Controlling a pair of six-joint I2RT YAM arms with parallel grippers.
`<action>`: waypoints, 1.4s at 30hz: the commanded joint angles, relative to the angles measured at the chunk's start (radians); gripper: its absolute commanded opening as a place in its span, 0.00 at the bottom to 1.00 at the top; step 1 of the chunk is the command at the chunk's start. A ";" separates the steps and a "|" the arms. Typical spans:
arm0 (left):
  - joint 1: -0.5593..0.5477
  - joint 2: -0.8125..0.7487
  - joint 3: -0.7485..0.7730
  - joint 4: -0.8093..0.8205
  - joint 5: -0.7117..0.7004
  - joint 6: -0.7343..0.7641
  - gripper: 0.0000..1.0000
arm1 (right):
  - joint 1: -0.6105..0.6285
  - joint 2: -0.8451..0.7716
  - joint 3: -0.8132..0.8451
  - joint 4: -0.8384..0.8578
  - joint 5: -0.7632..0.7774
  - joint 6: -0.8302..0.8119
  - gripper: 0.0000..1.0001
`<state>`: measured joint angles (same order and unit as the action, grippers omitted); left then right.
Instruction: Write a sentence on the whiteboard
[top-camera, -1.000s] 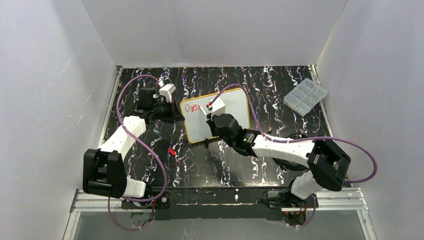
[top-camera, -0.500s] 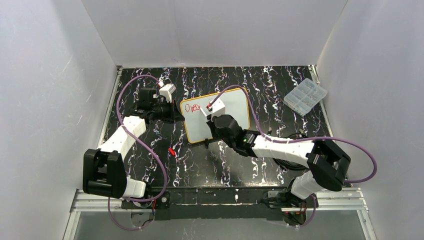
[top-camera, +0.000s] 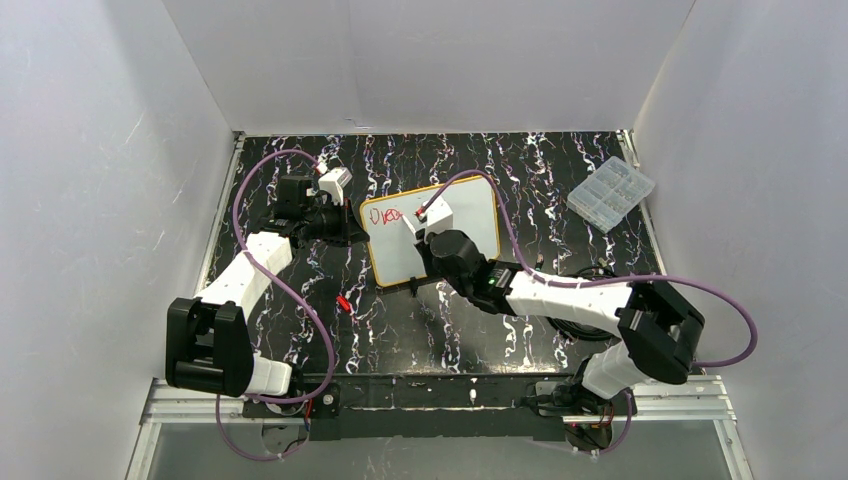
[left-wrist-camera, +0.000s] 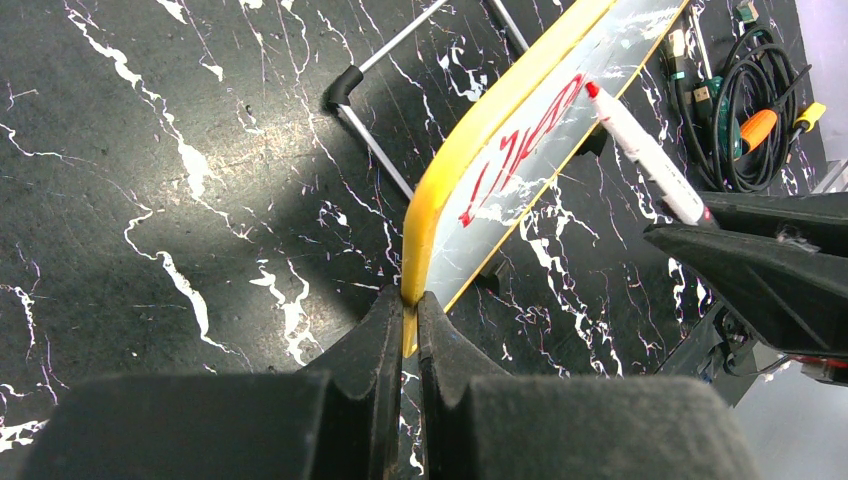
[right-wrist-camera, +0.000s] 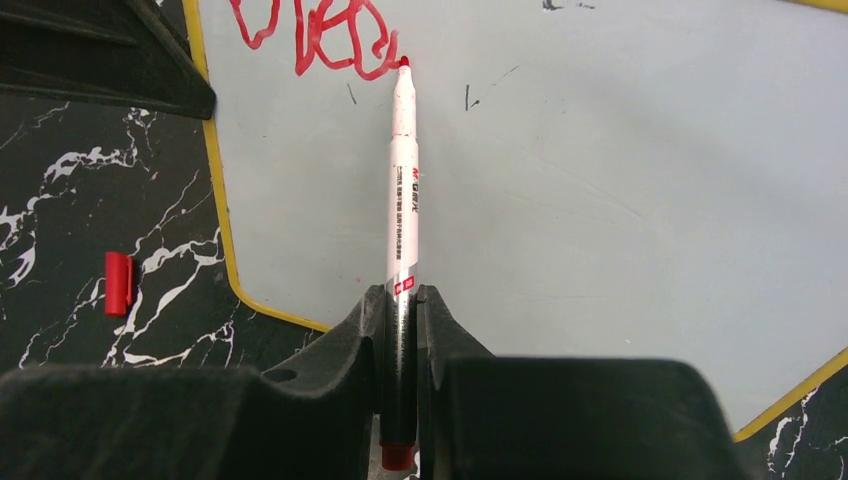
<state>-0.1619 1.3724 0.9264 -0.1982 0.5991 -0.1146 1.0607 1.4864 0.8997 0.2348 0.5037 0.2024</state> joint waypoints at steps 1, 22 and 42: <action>-0.014 -0.034 0.014 -0.049 0.037 0.010 0.00 | 0.001 -0.061 -0.008 0.035 0.034 -0.015 0.01; -0.014 -0.033 0.014 -0.049 0.042 0.010 0.00 | 0.001 0.001 0.046 0.066 0.042 -0.052 0.01; -0.014 -0.035 0.014 -0.049 0.042 0.010 0.00 | 0.002 -0.004 -0.017 0.014 0.017 0.018 0.01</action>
<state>-0.1623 1.3724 0.9264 -0.1982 0.6003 -0.1150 1.0611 1.4914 0.8974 0.2405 0.5201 0.1917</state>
